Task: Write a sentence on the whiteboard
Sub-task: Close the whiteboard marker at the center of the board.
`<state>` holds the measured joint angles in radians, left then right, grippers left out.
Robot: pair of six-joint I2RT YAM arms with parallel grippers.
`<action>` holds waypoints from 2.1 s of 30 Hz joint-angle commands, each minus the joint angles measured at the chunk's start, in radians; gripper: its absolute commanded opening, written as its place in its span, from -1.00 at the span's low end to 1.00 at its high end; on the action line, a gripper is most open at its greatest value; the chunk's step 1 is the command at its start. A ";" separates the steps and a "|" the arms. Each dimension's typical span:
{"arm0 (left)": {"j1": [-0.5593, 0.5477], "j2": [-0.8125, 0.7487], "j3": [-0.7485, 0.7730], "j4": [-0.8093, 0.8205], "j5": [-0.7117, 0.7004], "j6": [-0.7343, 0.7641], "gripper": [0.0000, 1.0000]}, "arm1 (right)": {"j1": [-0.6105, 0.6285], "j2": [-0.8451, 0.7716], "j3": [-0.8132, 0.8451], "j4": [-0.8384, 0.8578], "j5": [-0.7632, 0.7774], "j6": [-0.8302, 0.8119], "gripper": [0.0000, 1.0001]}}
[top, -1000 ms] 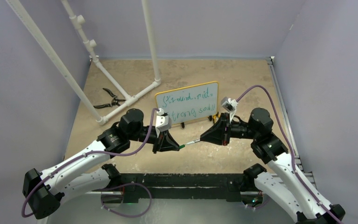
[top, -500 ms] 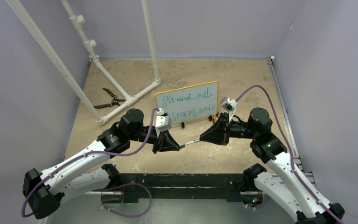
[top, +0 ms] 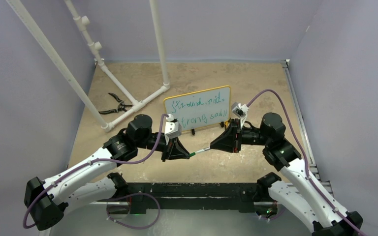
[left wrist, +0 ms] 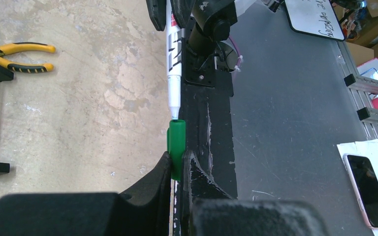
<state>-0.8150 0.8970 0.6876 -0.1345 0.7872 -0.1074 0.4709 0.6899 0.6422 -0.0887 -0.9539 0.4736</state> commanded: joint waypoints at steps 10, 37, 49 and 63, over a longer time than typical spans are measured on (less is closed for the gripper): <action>-0.010 0.004 0.007 0.038 0.006 0.032 -1.00 | 0.001 0.001 -0.021 0.058 -0.045 0.020 -1.00; -0.020 0.050 0.026 0.076 -0.008 0.007 -1.00 | 0.003 0.126 -0.123 0.223 -0.127 0.042 -1.00; -0.030 0.080 0.014 0.114 -0.017 -0.025 -1.00 | 0.008 0.161 -0.283 0.614 -0.177 0.252 -1.00; -0.032 0.103 0.013 0.155 -0.043 -0.050 -1.00 | 0.039 0.191 -0.325 0.761 -0.167 0.333 -1.00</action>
<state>-0.8444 0.9913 0.6827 -0.1299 0.7578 -0.1547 0.4801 0.8730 0.3267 0.6079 -1.0904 0.7719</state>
